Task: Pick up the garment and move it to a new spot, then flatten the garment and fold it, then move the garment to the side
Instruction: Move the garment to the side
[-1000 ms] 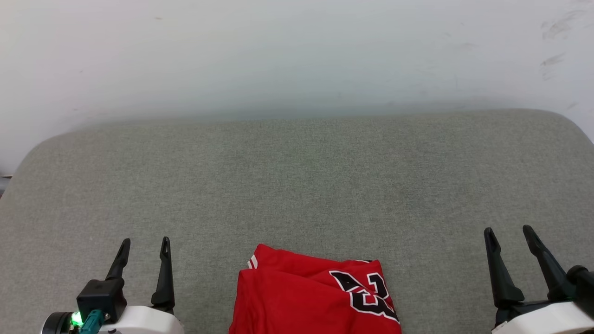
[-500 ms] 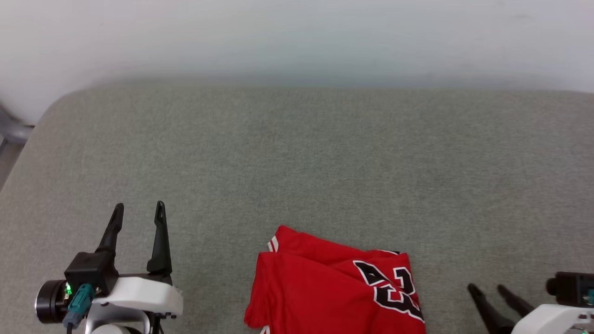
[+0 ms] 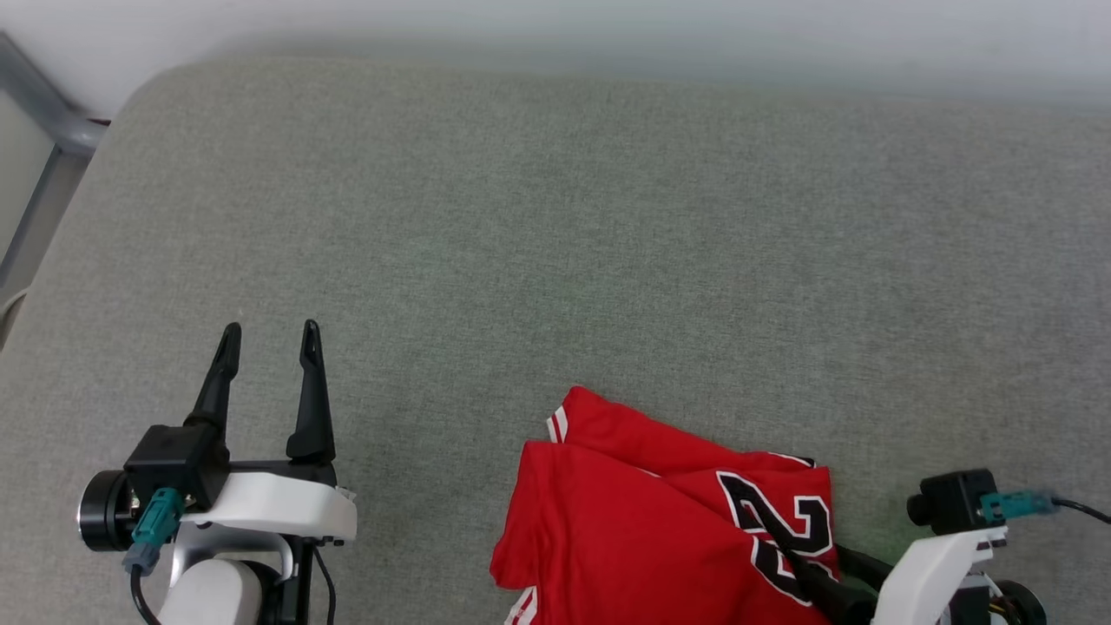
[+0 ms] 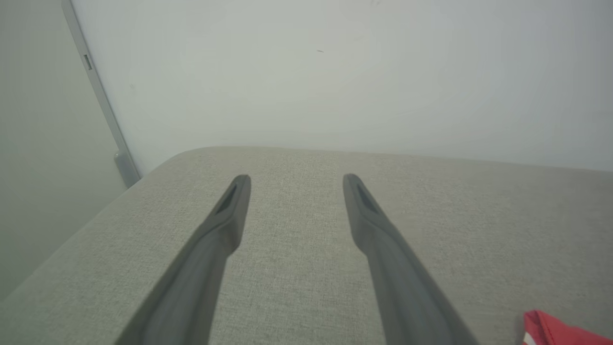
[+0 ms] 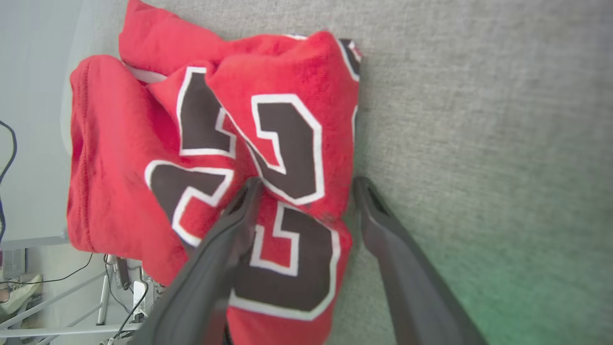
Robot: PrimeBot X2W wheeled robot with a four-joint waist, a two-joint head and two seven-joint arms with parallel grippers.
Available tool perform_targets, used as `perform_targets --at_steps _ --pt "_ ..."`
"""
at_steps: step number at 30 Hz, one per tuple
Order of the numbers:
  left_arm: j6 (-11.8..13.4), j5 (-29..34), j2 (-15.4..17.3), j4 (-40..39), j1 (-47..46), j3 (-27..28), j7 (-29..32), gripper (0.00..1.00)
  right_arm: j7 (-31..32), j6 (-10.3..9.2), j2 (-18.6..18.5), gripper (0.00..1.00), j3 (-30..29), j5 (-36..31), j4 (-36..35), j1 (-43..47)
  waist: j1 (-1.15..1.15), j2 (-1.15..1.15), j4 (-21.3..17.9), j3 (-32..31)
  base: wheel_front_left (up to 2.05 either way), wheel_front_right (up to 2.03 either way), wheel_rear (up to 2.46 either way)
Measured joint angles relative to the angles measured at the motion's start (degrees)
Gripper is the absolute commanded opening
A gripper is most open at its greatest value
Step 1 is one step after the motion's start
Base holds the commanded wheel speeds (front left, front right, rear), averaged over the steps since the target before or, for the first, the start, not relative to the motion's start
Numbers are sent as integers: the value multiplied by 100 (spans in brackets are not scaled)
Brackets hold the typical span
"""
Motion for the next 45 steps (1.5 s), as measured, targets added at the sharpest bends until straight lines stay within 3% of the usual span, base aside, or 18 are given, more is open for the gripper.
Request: perform_targets --at_steps 3,4,5,6,14,21,34,45 --pt "-31 53 -66 -4 -15 45 0 100 116 1 -14 100 145 97 141 -127 -1 0 51 84 0 0 0" --pt "-46 65 -83 -9 -16 68 0 100 130 1 -15 85 183 123 182 -158 -1 0 57 105 0 0 0" --pt "-62 94 -100 -12 -23 86 0 100 131 2 -19 38 227 122 209 -189 -1 0 61 122 0 0 0" --pt "-68 101 -118 -10 -28 104 0 100 130 1 -14 0 259 129 245 -224 0 0 63 126 0 0 0" --pt "-202 238 -236 56 -18 211 0 100 -34 1 -22 0 467 35 258 -333 0 0 -2 23 0 0 0" --pt "-265 296 -227 15 136 321 -4 100 -87 -1 -236 0 476 -333 -52 -497 0 0 -394 -160 0 0 0" --pt "-314 493 -19 -591 26 256 99 100 147 -3 -835 0 248 -720 -502 -1297 -1 0 -1922 -46 0 0 0" --pt "-330 1001 505 -1703 -406 53 989 100 -337 -2 -877 0 -30 -686 586 -2663 -1 0 -3146 880 0 0 0"
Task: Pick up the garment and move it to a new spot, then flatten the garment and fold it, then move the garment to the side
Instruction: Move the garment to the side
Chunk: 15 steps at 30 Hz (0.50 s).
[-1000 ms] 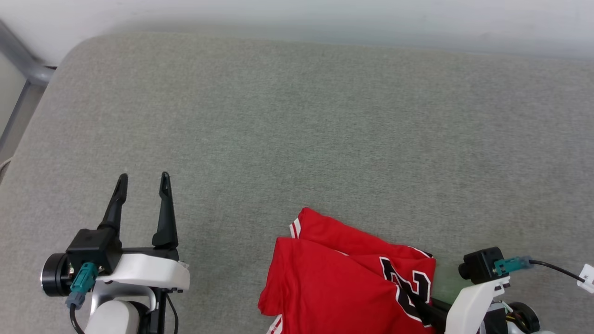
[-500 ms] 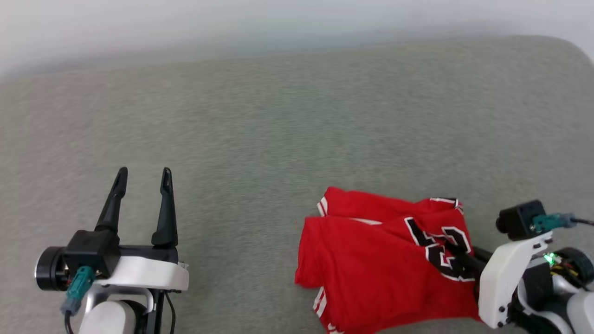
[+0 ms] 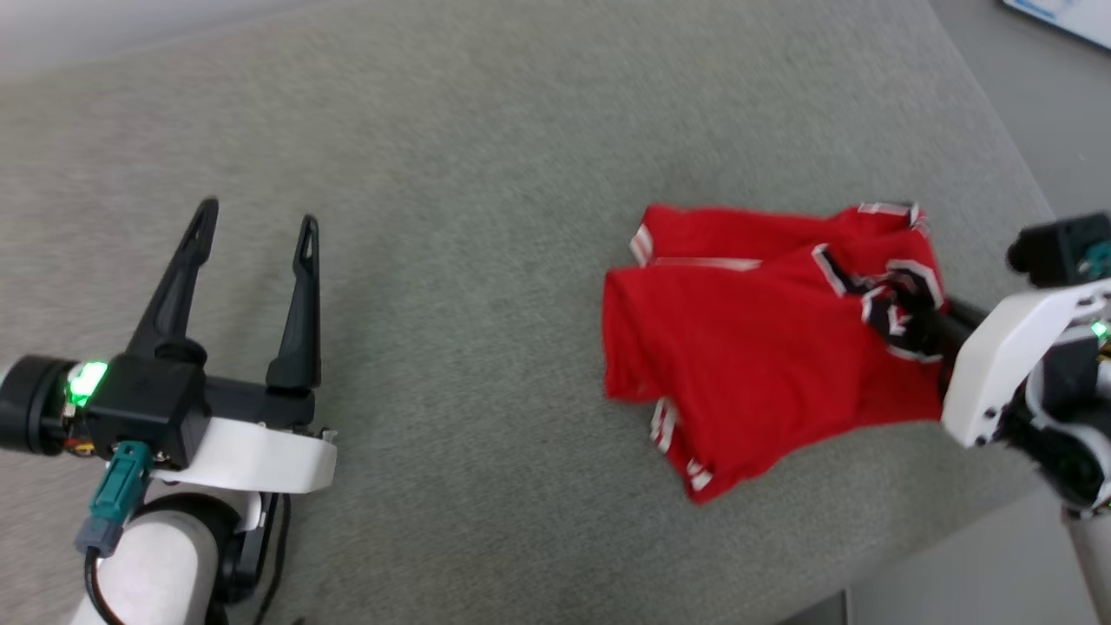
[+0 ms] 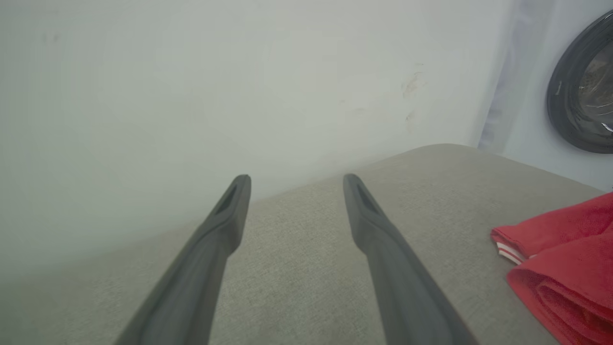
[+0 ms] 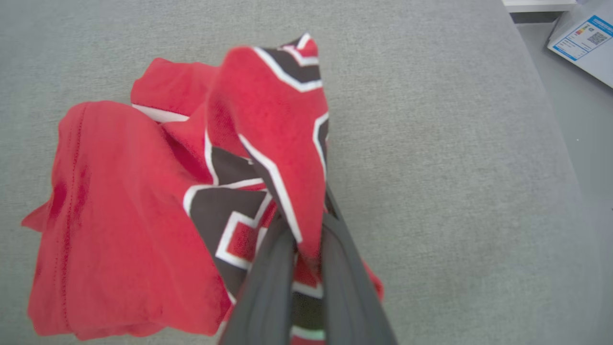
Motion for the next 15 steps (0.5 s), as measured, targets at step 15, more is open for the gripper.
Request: perform_targets --at_steps 15 --pt "-304 309 458 -920 -871 -231 861 100 -1044 1 -512 0 -1120 -187 1987 -1711 1 0 -494 1553 0 0 0"
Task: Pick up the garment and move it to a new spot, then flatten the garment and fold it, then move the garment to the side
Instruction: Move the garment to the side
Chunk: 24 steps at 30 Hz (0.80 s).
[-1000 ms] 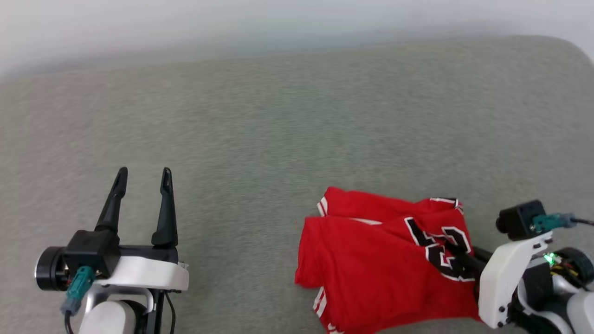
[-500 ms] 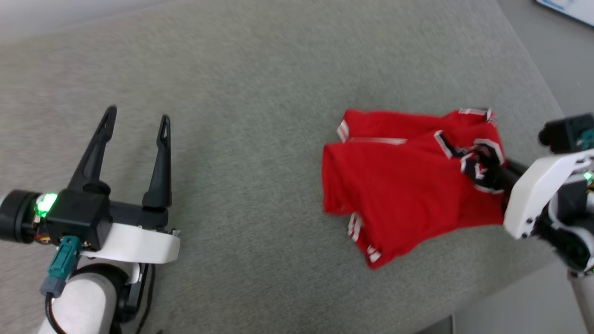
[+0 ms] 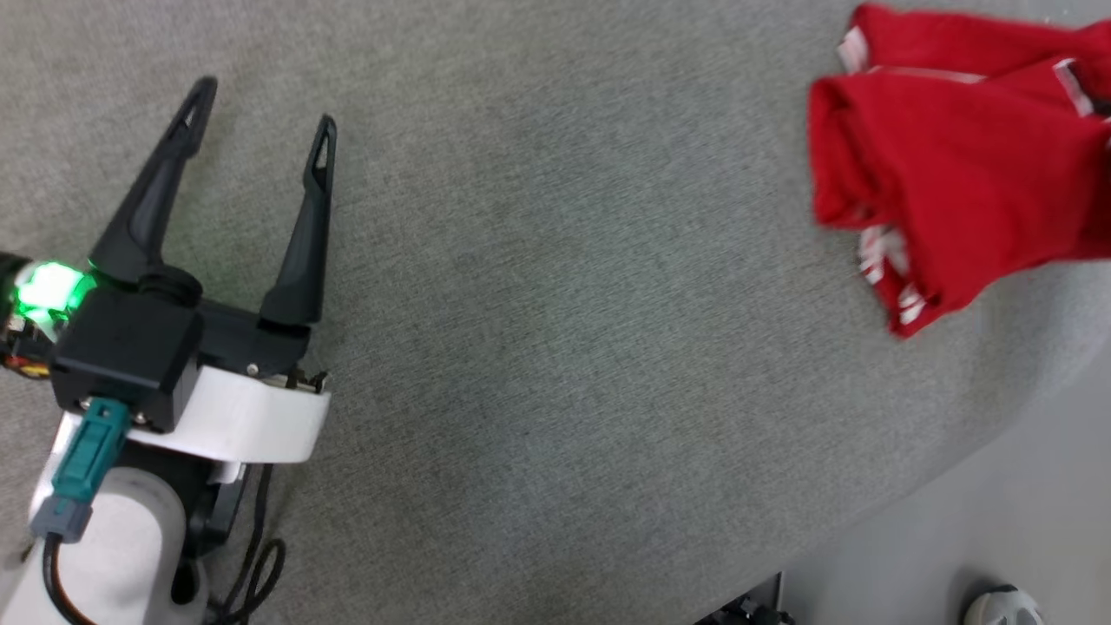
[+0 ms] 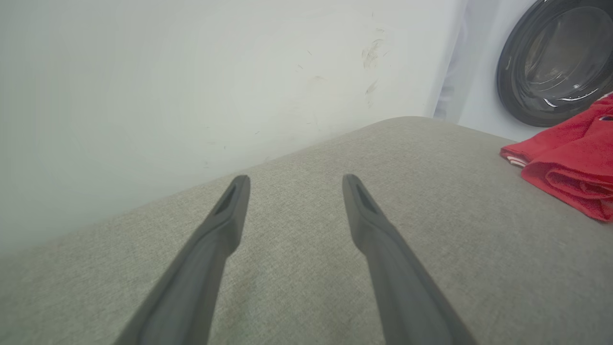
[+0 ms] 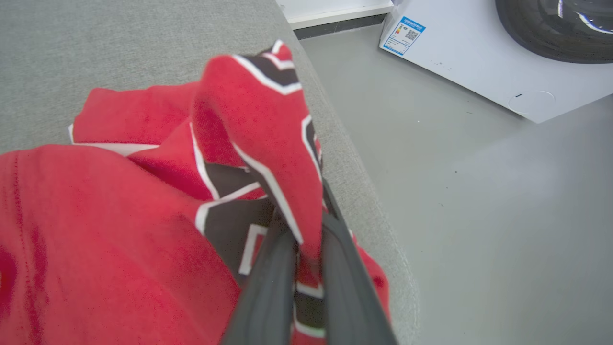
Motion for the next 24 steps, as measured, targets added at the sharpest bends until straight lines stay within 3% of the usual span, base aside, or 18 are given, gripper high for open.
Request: perform_targets --at_steps 11,12,14,15,16,24 --pt "-190 142 137 -279 -607 -170 258 100 -765 0 -377 0 -426 124 1261 -901 0 0 291 637 0 0 0" --pt "-192 141 127 -269 -641 -193 261 100 -811 0 -378 11 -430 177 1372 -942 0 0 326 662 0 0 0" --pt "-223 138 123 -240 -691 -215 248 100 -932 0 -374 45 -400 238 1549 -978 0 0 385 682 0 0 0" --pt "-223 133 121 -210 -699 -222 232 100 -998 -1 -374 94 -393 241 1639 -1006 0 0 409 675 0 0 0" --pt "-223 133 113 -176 -702 -234 224 100 -1058 0 -374 100 -381 264 1702 -1022 0 0 427 656 0 0 0" --pt "-105 -3 -88 205 -550 -309 -103 100 -2159 -1 -490 100 -720 -109 2425 -1075 0 0 553 273 0 0 0"
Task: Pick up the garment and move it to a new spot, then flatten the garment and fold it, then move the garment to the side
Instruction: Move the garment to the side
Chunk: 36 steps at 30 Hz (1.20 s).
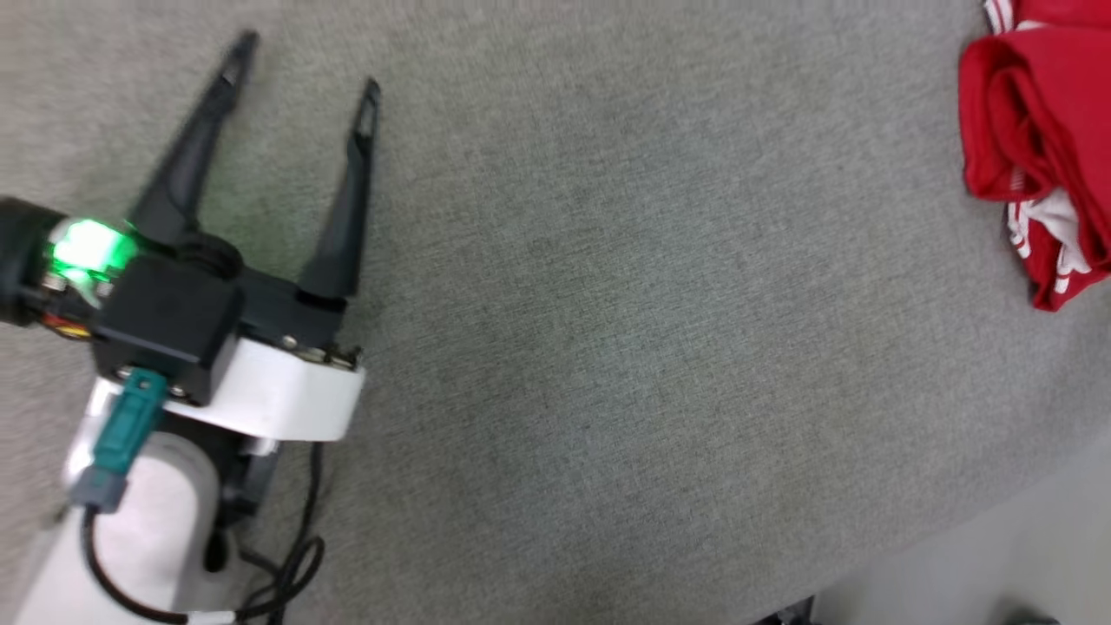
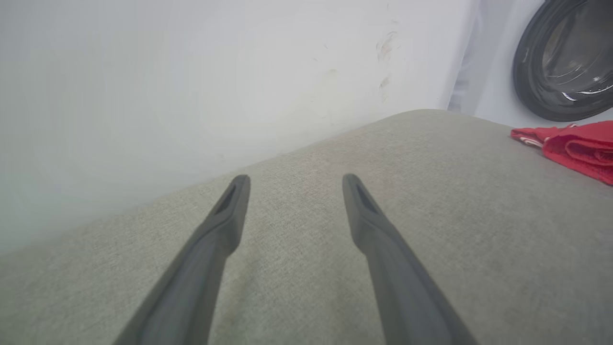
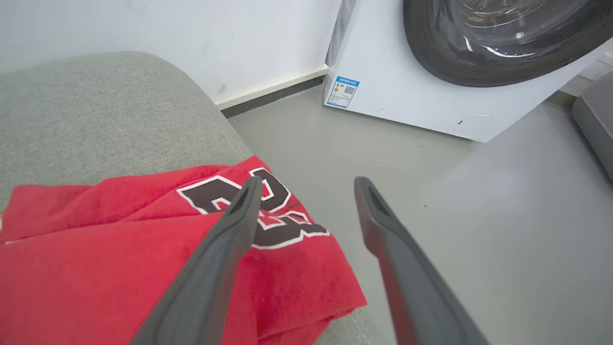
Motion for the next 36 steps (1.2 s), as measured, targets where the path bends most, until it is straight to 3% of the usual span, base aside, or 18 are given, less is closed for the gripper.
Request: perform_targets --at_steps 8,16,27,36 --pt "226 -319 -466 804 521 -125 -601 100 -902 0 77 100 9 -222 102 666 -1 0 267 -804 0 0 0" --pt "439 -571 -704 1390 1161 -102 -956 100 -1293 -1 576 100 268 -254 -447 1702 -2 0 618 -1721 0 0 0" --pt "606 -875 -994 1839 1687 -120 -1218 100 -1317 0 1739 100 60 -987 -2395 3389 -3 0 1285 -2649 0 0 0" --pt "731 -1061 -1044 2312 2051 -9 -1384 100 -524 0 2649 100 143 -1652 -4464 4610 -2 0 1753 -3238 0 0 0"
